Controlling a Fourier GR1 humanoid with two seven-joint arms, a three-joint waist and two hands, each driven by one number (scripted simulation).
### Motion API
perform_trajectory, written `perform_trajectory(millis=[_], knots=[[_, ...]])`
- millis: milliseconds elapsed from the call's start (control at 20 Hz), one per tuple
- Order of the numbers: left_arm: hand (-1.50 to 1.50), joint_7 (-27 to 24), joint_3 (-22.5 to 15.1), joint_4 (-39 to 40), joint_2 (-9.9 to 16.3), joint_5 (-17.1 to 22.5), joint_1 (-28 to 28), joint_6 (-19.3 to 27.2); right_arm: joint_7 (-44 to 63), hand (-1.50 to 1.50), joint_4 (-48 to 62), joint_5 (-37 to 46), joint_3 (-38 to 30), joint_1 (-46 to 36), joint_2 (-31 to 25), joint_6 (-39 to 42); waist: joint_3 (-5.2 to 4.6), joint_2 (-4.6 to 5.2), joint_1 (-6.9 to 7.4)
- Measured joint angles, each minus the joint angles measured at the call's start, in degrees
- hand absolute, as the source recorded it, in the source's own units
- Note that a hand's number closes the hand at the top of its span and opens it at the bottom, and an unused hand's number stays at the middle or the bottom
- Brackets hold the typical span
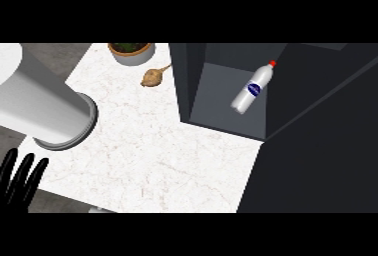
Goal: Pick up the bottled water, place it into the cabinet and close the cabinet
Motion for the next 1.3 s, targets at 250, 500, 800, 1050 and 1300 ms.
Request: perform_trajectory(millis=[250, 500, 800, 1050, 1300], knots=[[-1.50, 0.36, 0.59, 0.26, 0.97, 0.28, -0.18, -1.16, 1.83, 1.50, 0.17, -0.09, -0.76, -6.36, -1.95, 1.44, -0.24, -0.06, 1.62], [-1.50, 0.62, 1.41, 0.85, 1.64, 0.99, -0.32, -2.09, 4.52, 1.50, 0.42, -0.25, -0.22, -11.28, -2.33, 1.99, -0.36, 0.07, 1.72], [-1.50, 0.88, 2.47, 1.29, 2.52, 1.57, -0.44, -2.96, 7.59, 1.50, 0.58, -0.45, 0.18, -16.65, -3.00, 3.55, -0.44, 0.05, 1.78], [-1.50, 0.95, 3.06, 1.73, 2.80, 2.30, -0.52, -3.82, 9.01, 1.50, 0.84, -0.95, 0.30, -18.85, -2.85, 4.74, -0.53, 0.33, 1.43], [-1.50, 0.75, 3.82, 2.21, 2.99, 2.66, -0.66, -4.34, 9.19, 1.50, 1.80, -3.32, 0.59, -19.01, -2.08, 5.51, -0.53, 1.00, 1.76]])
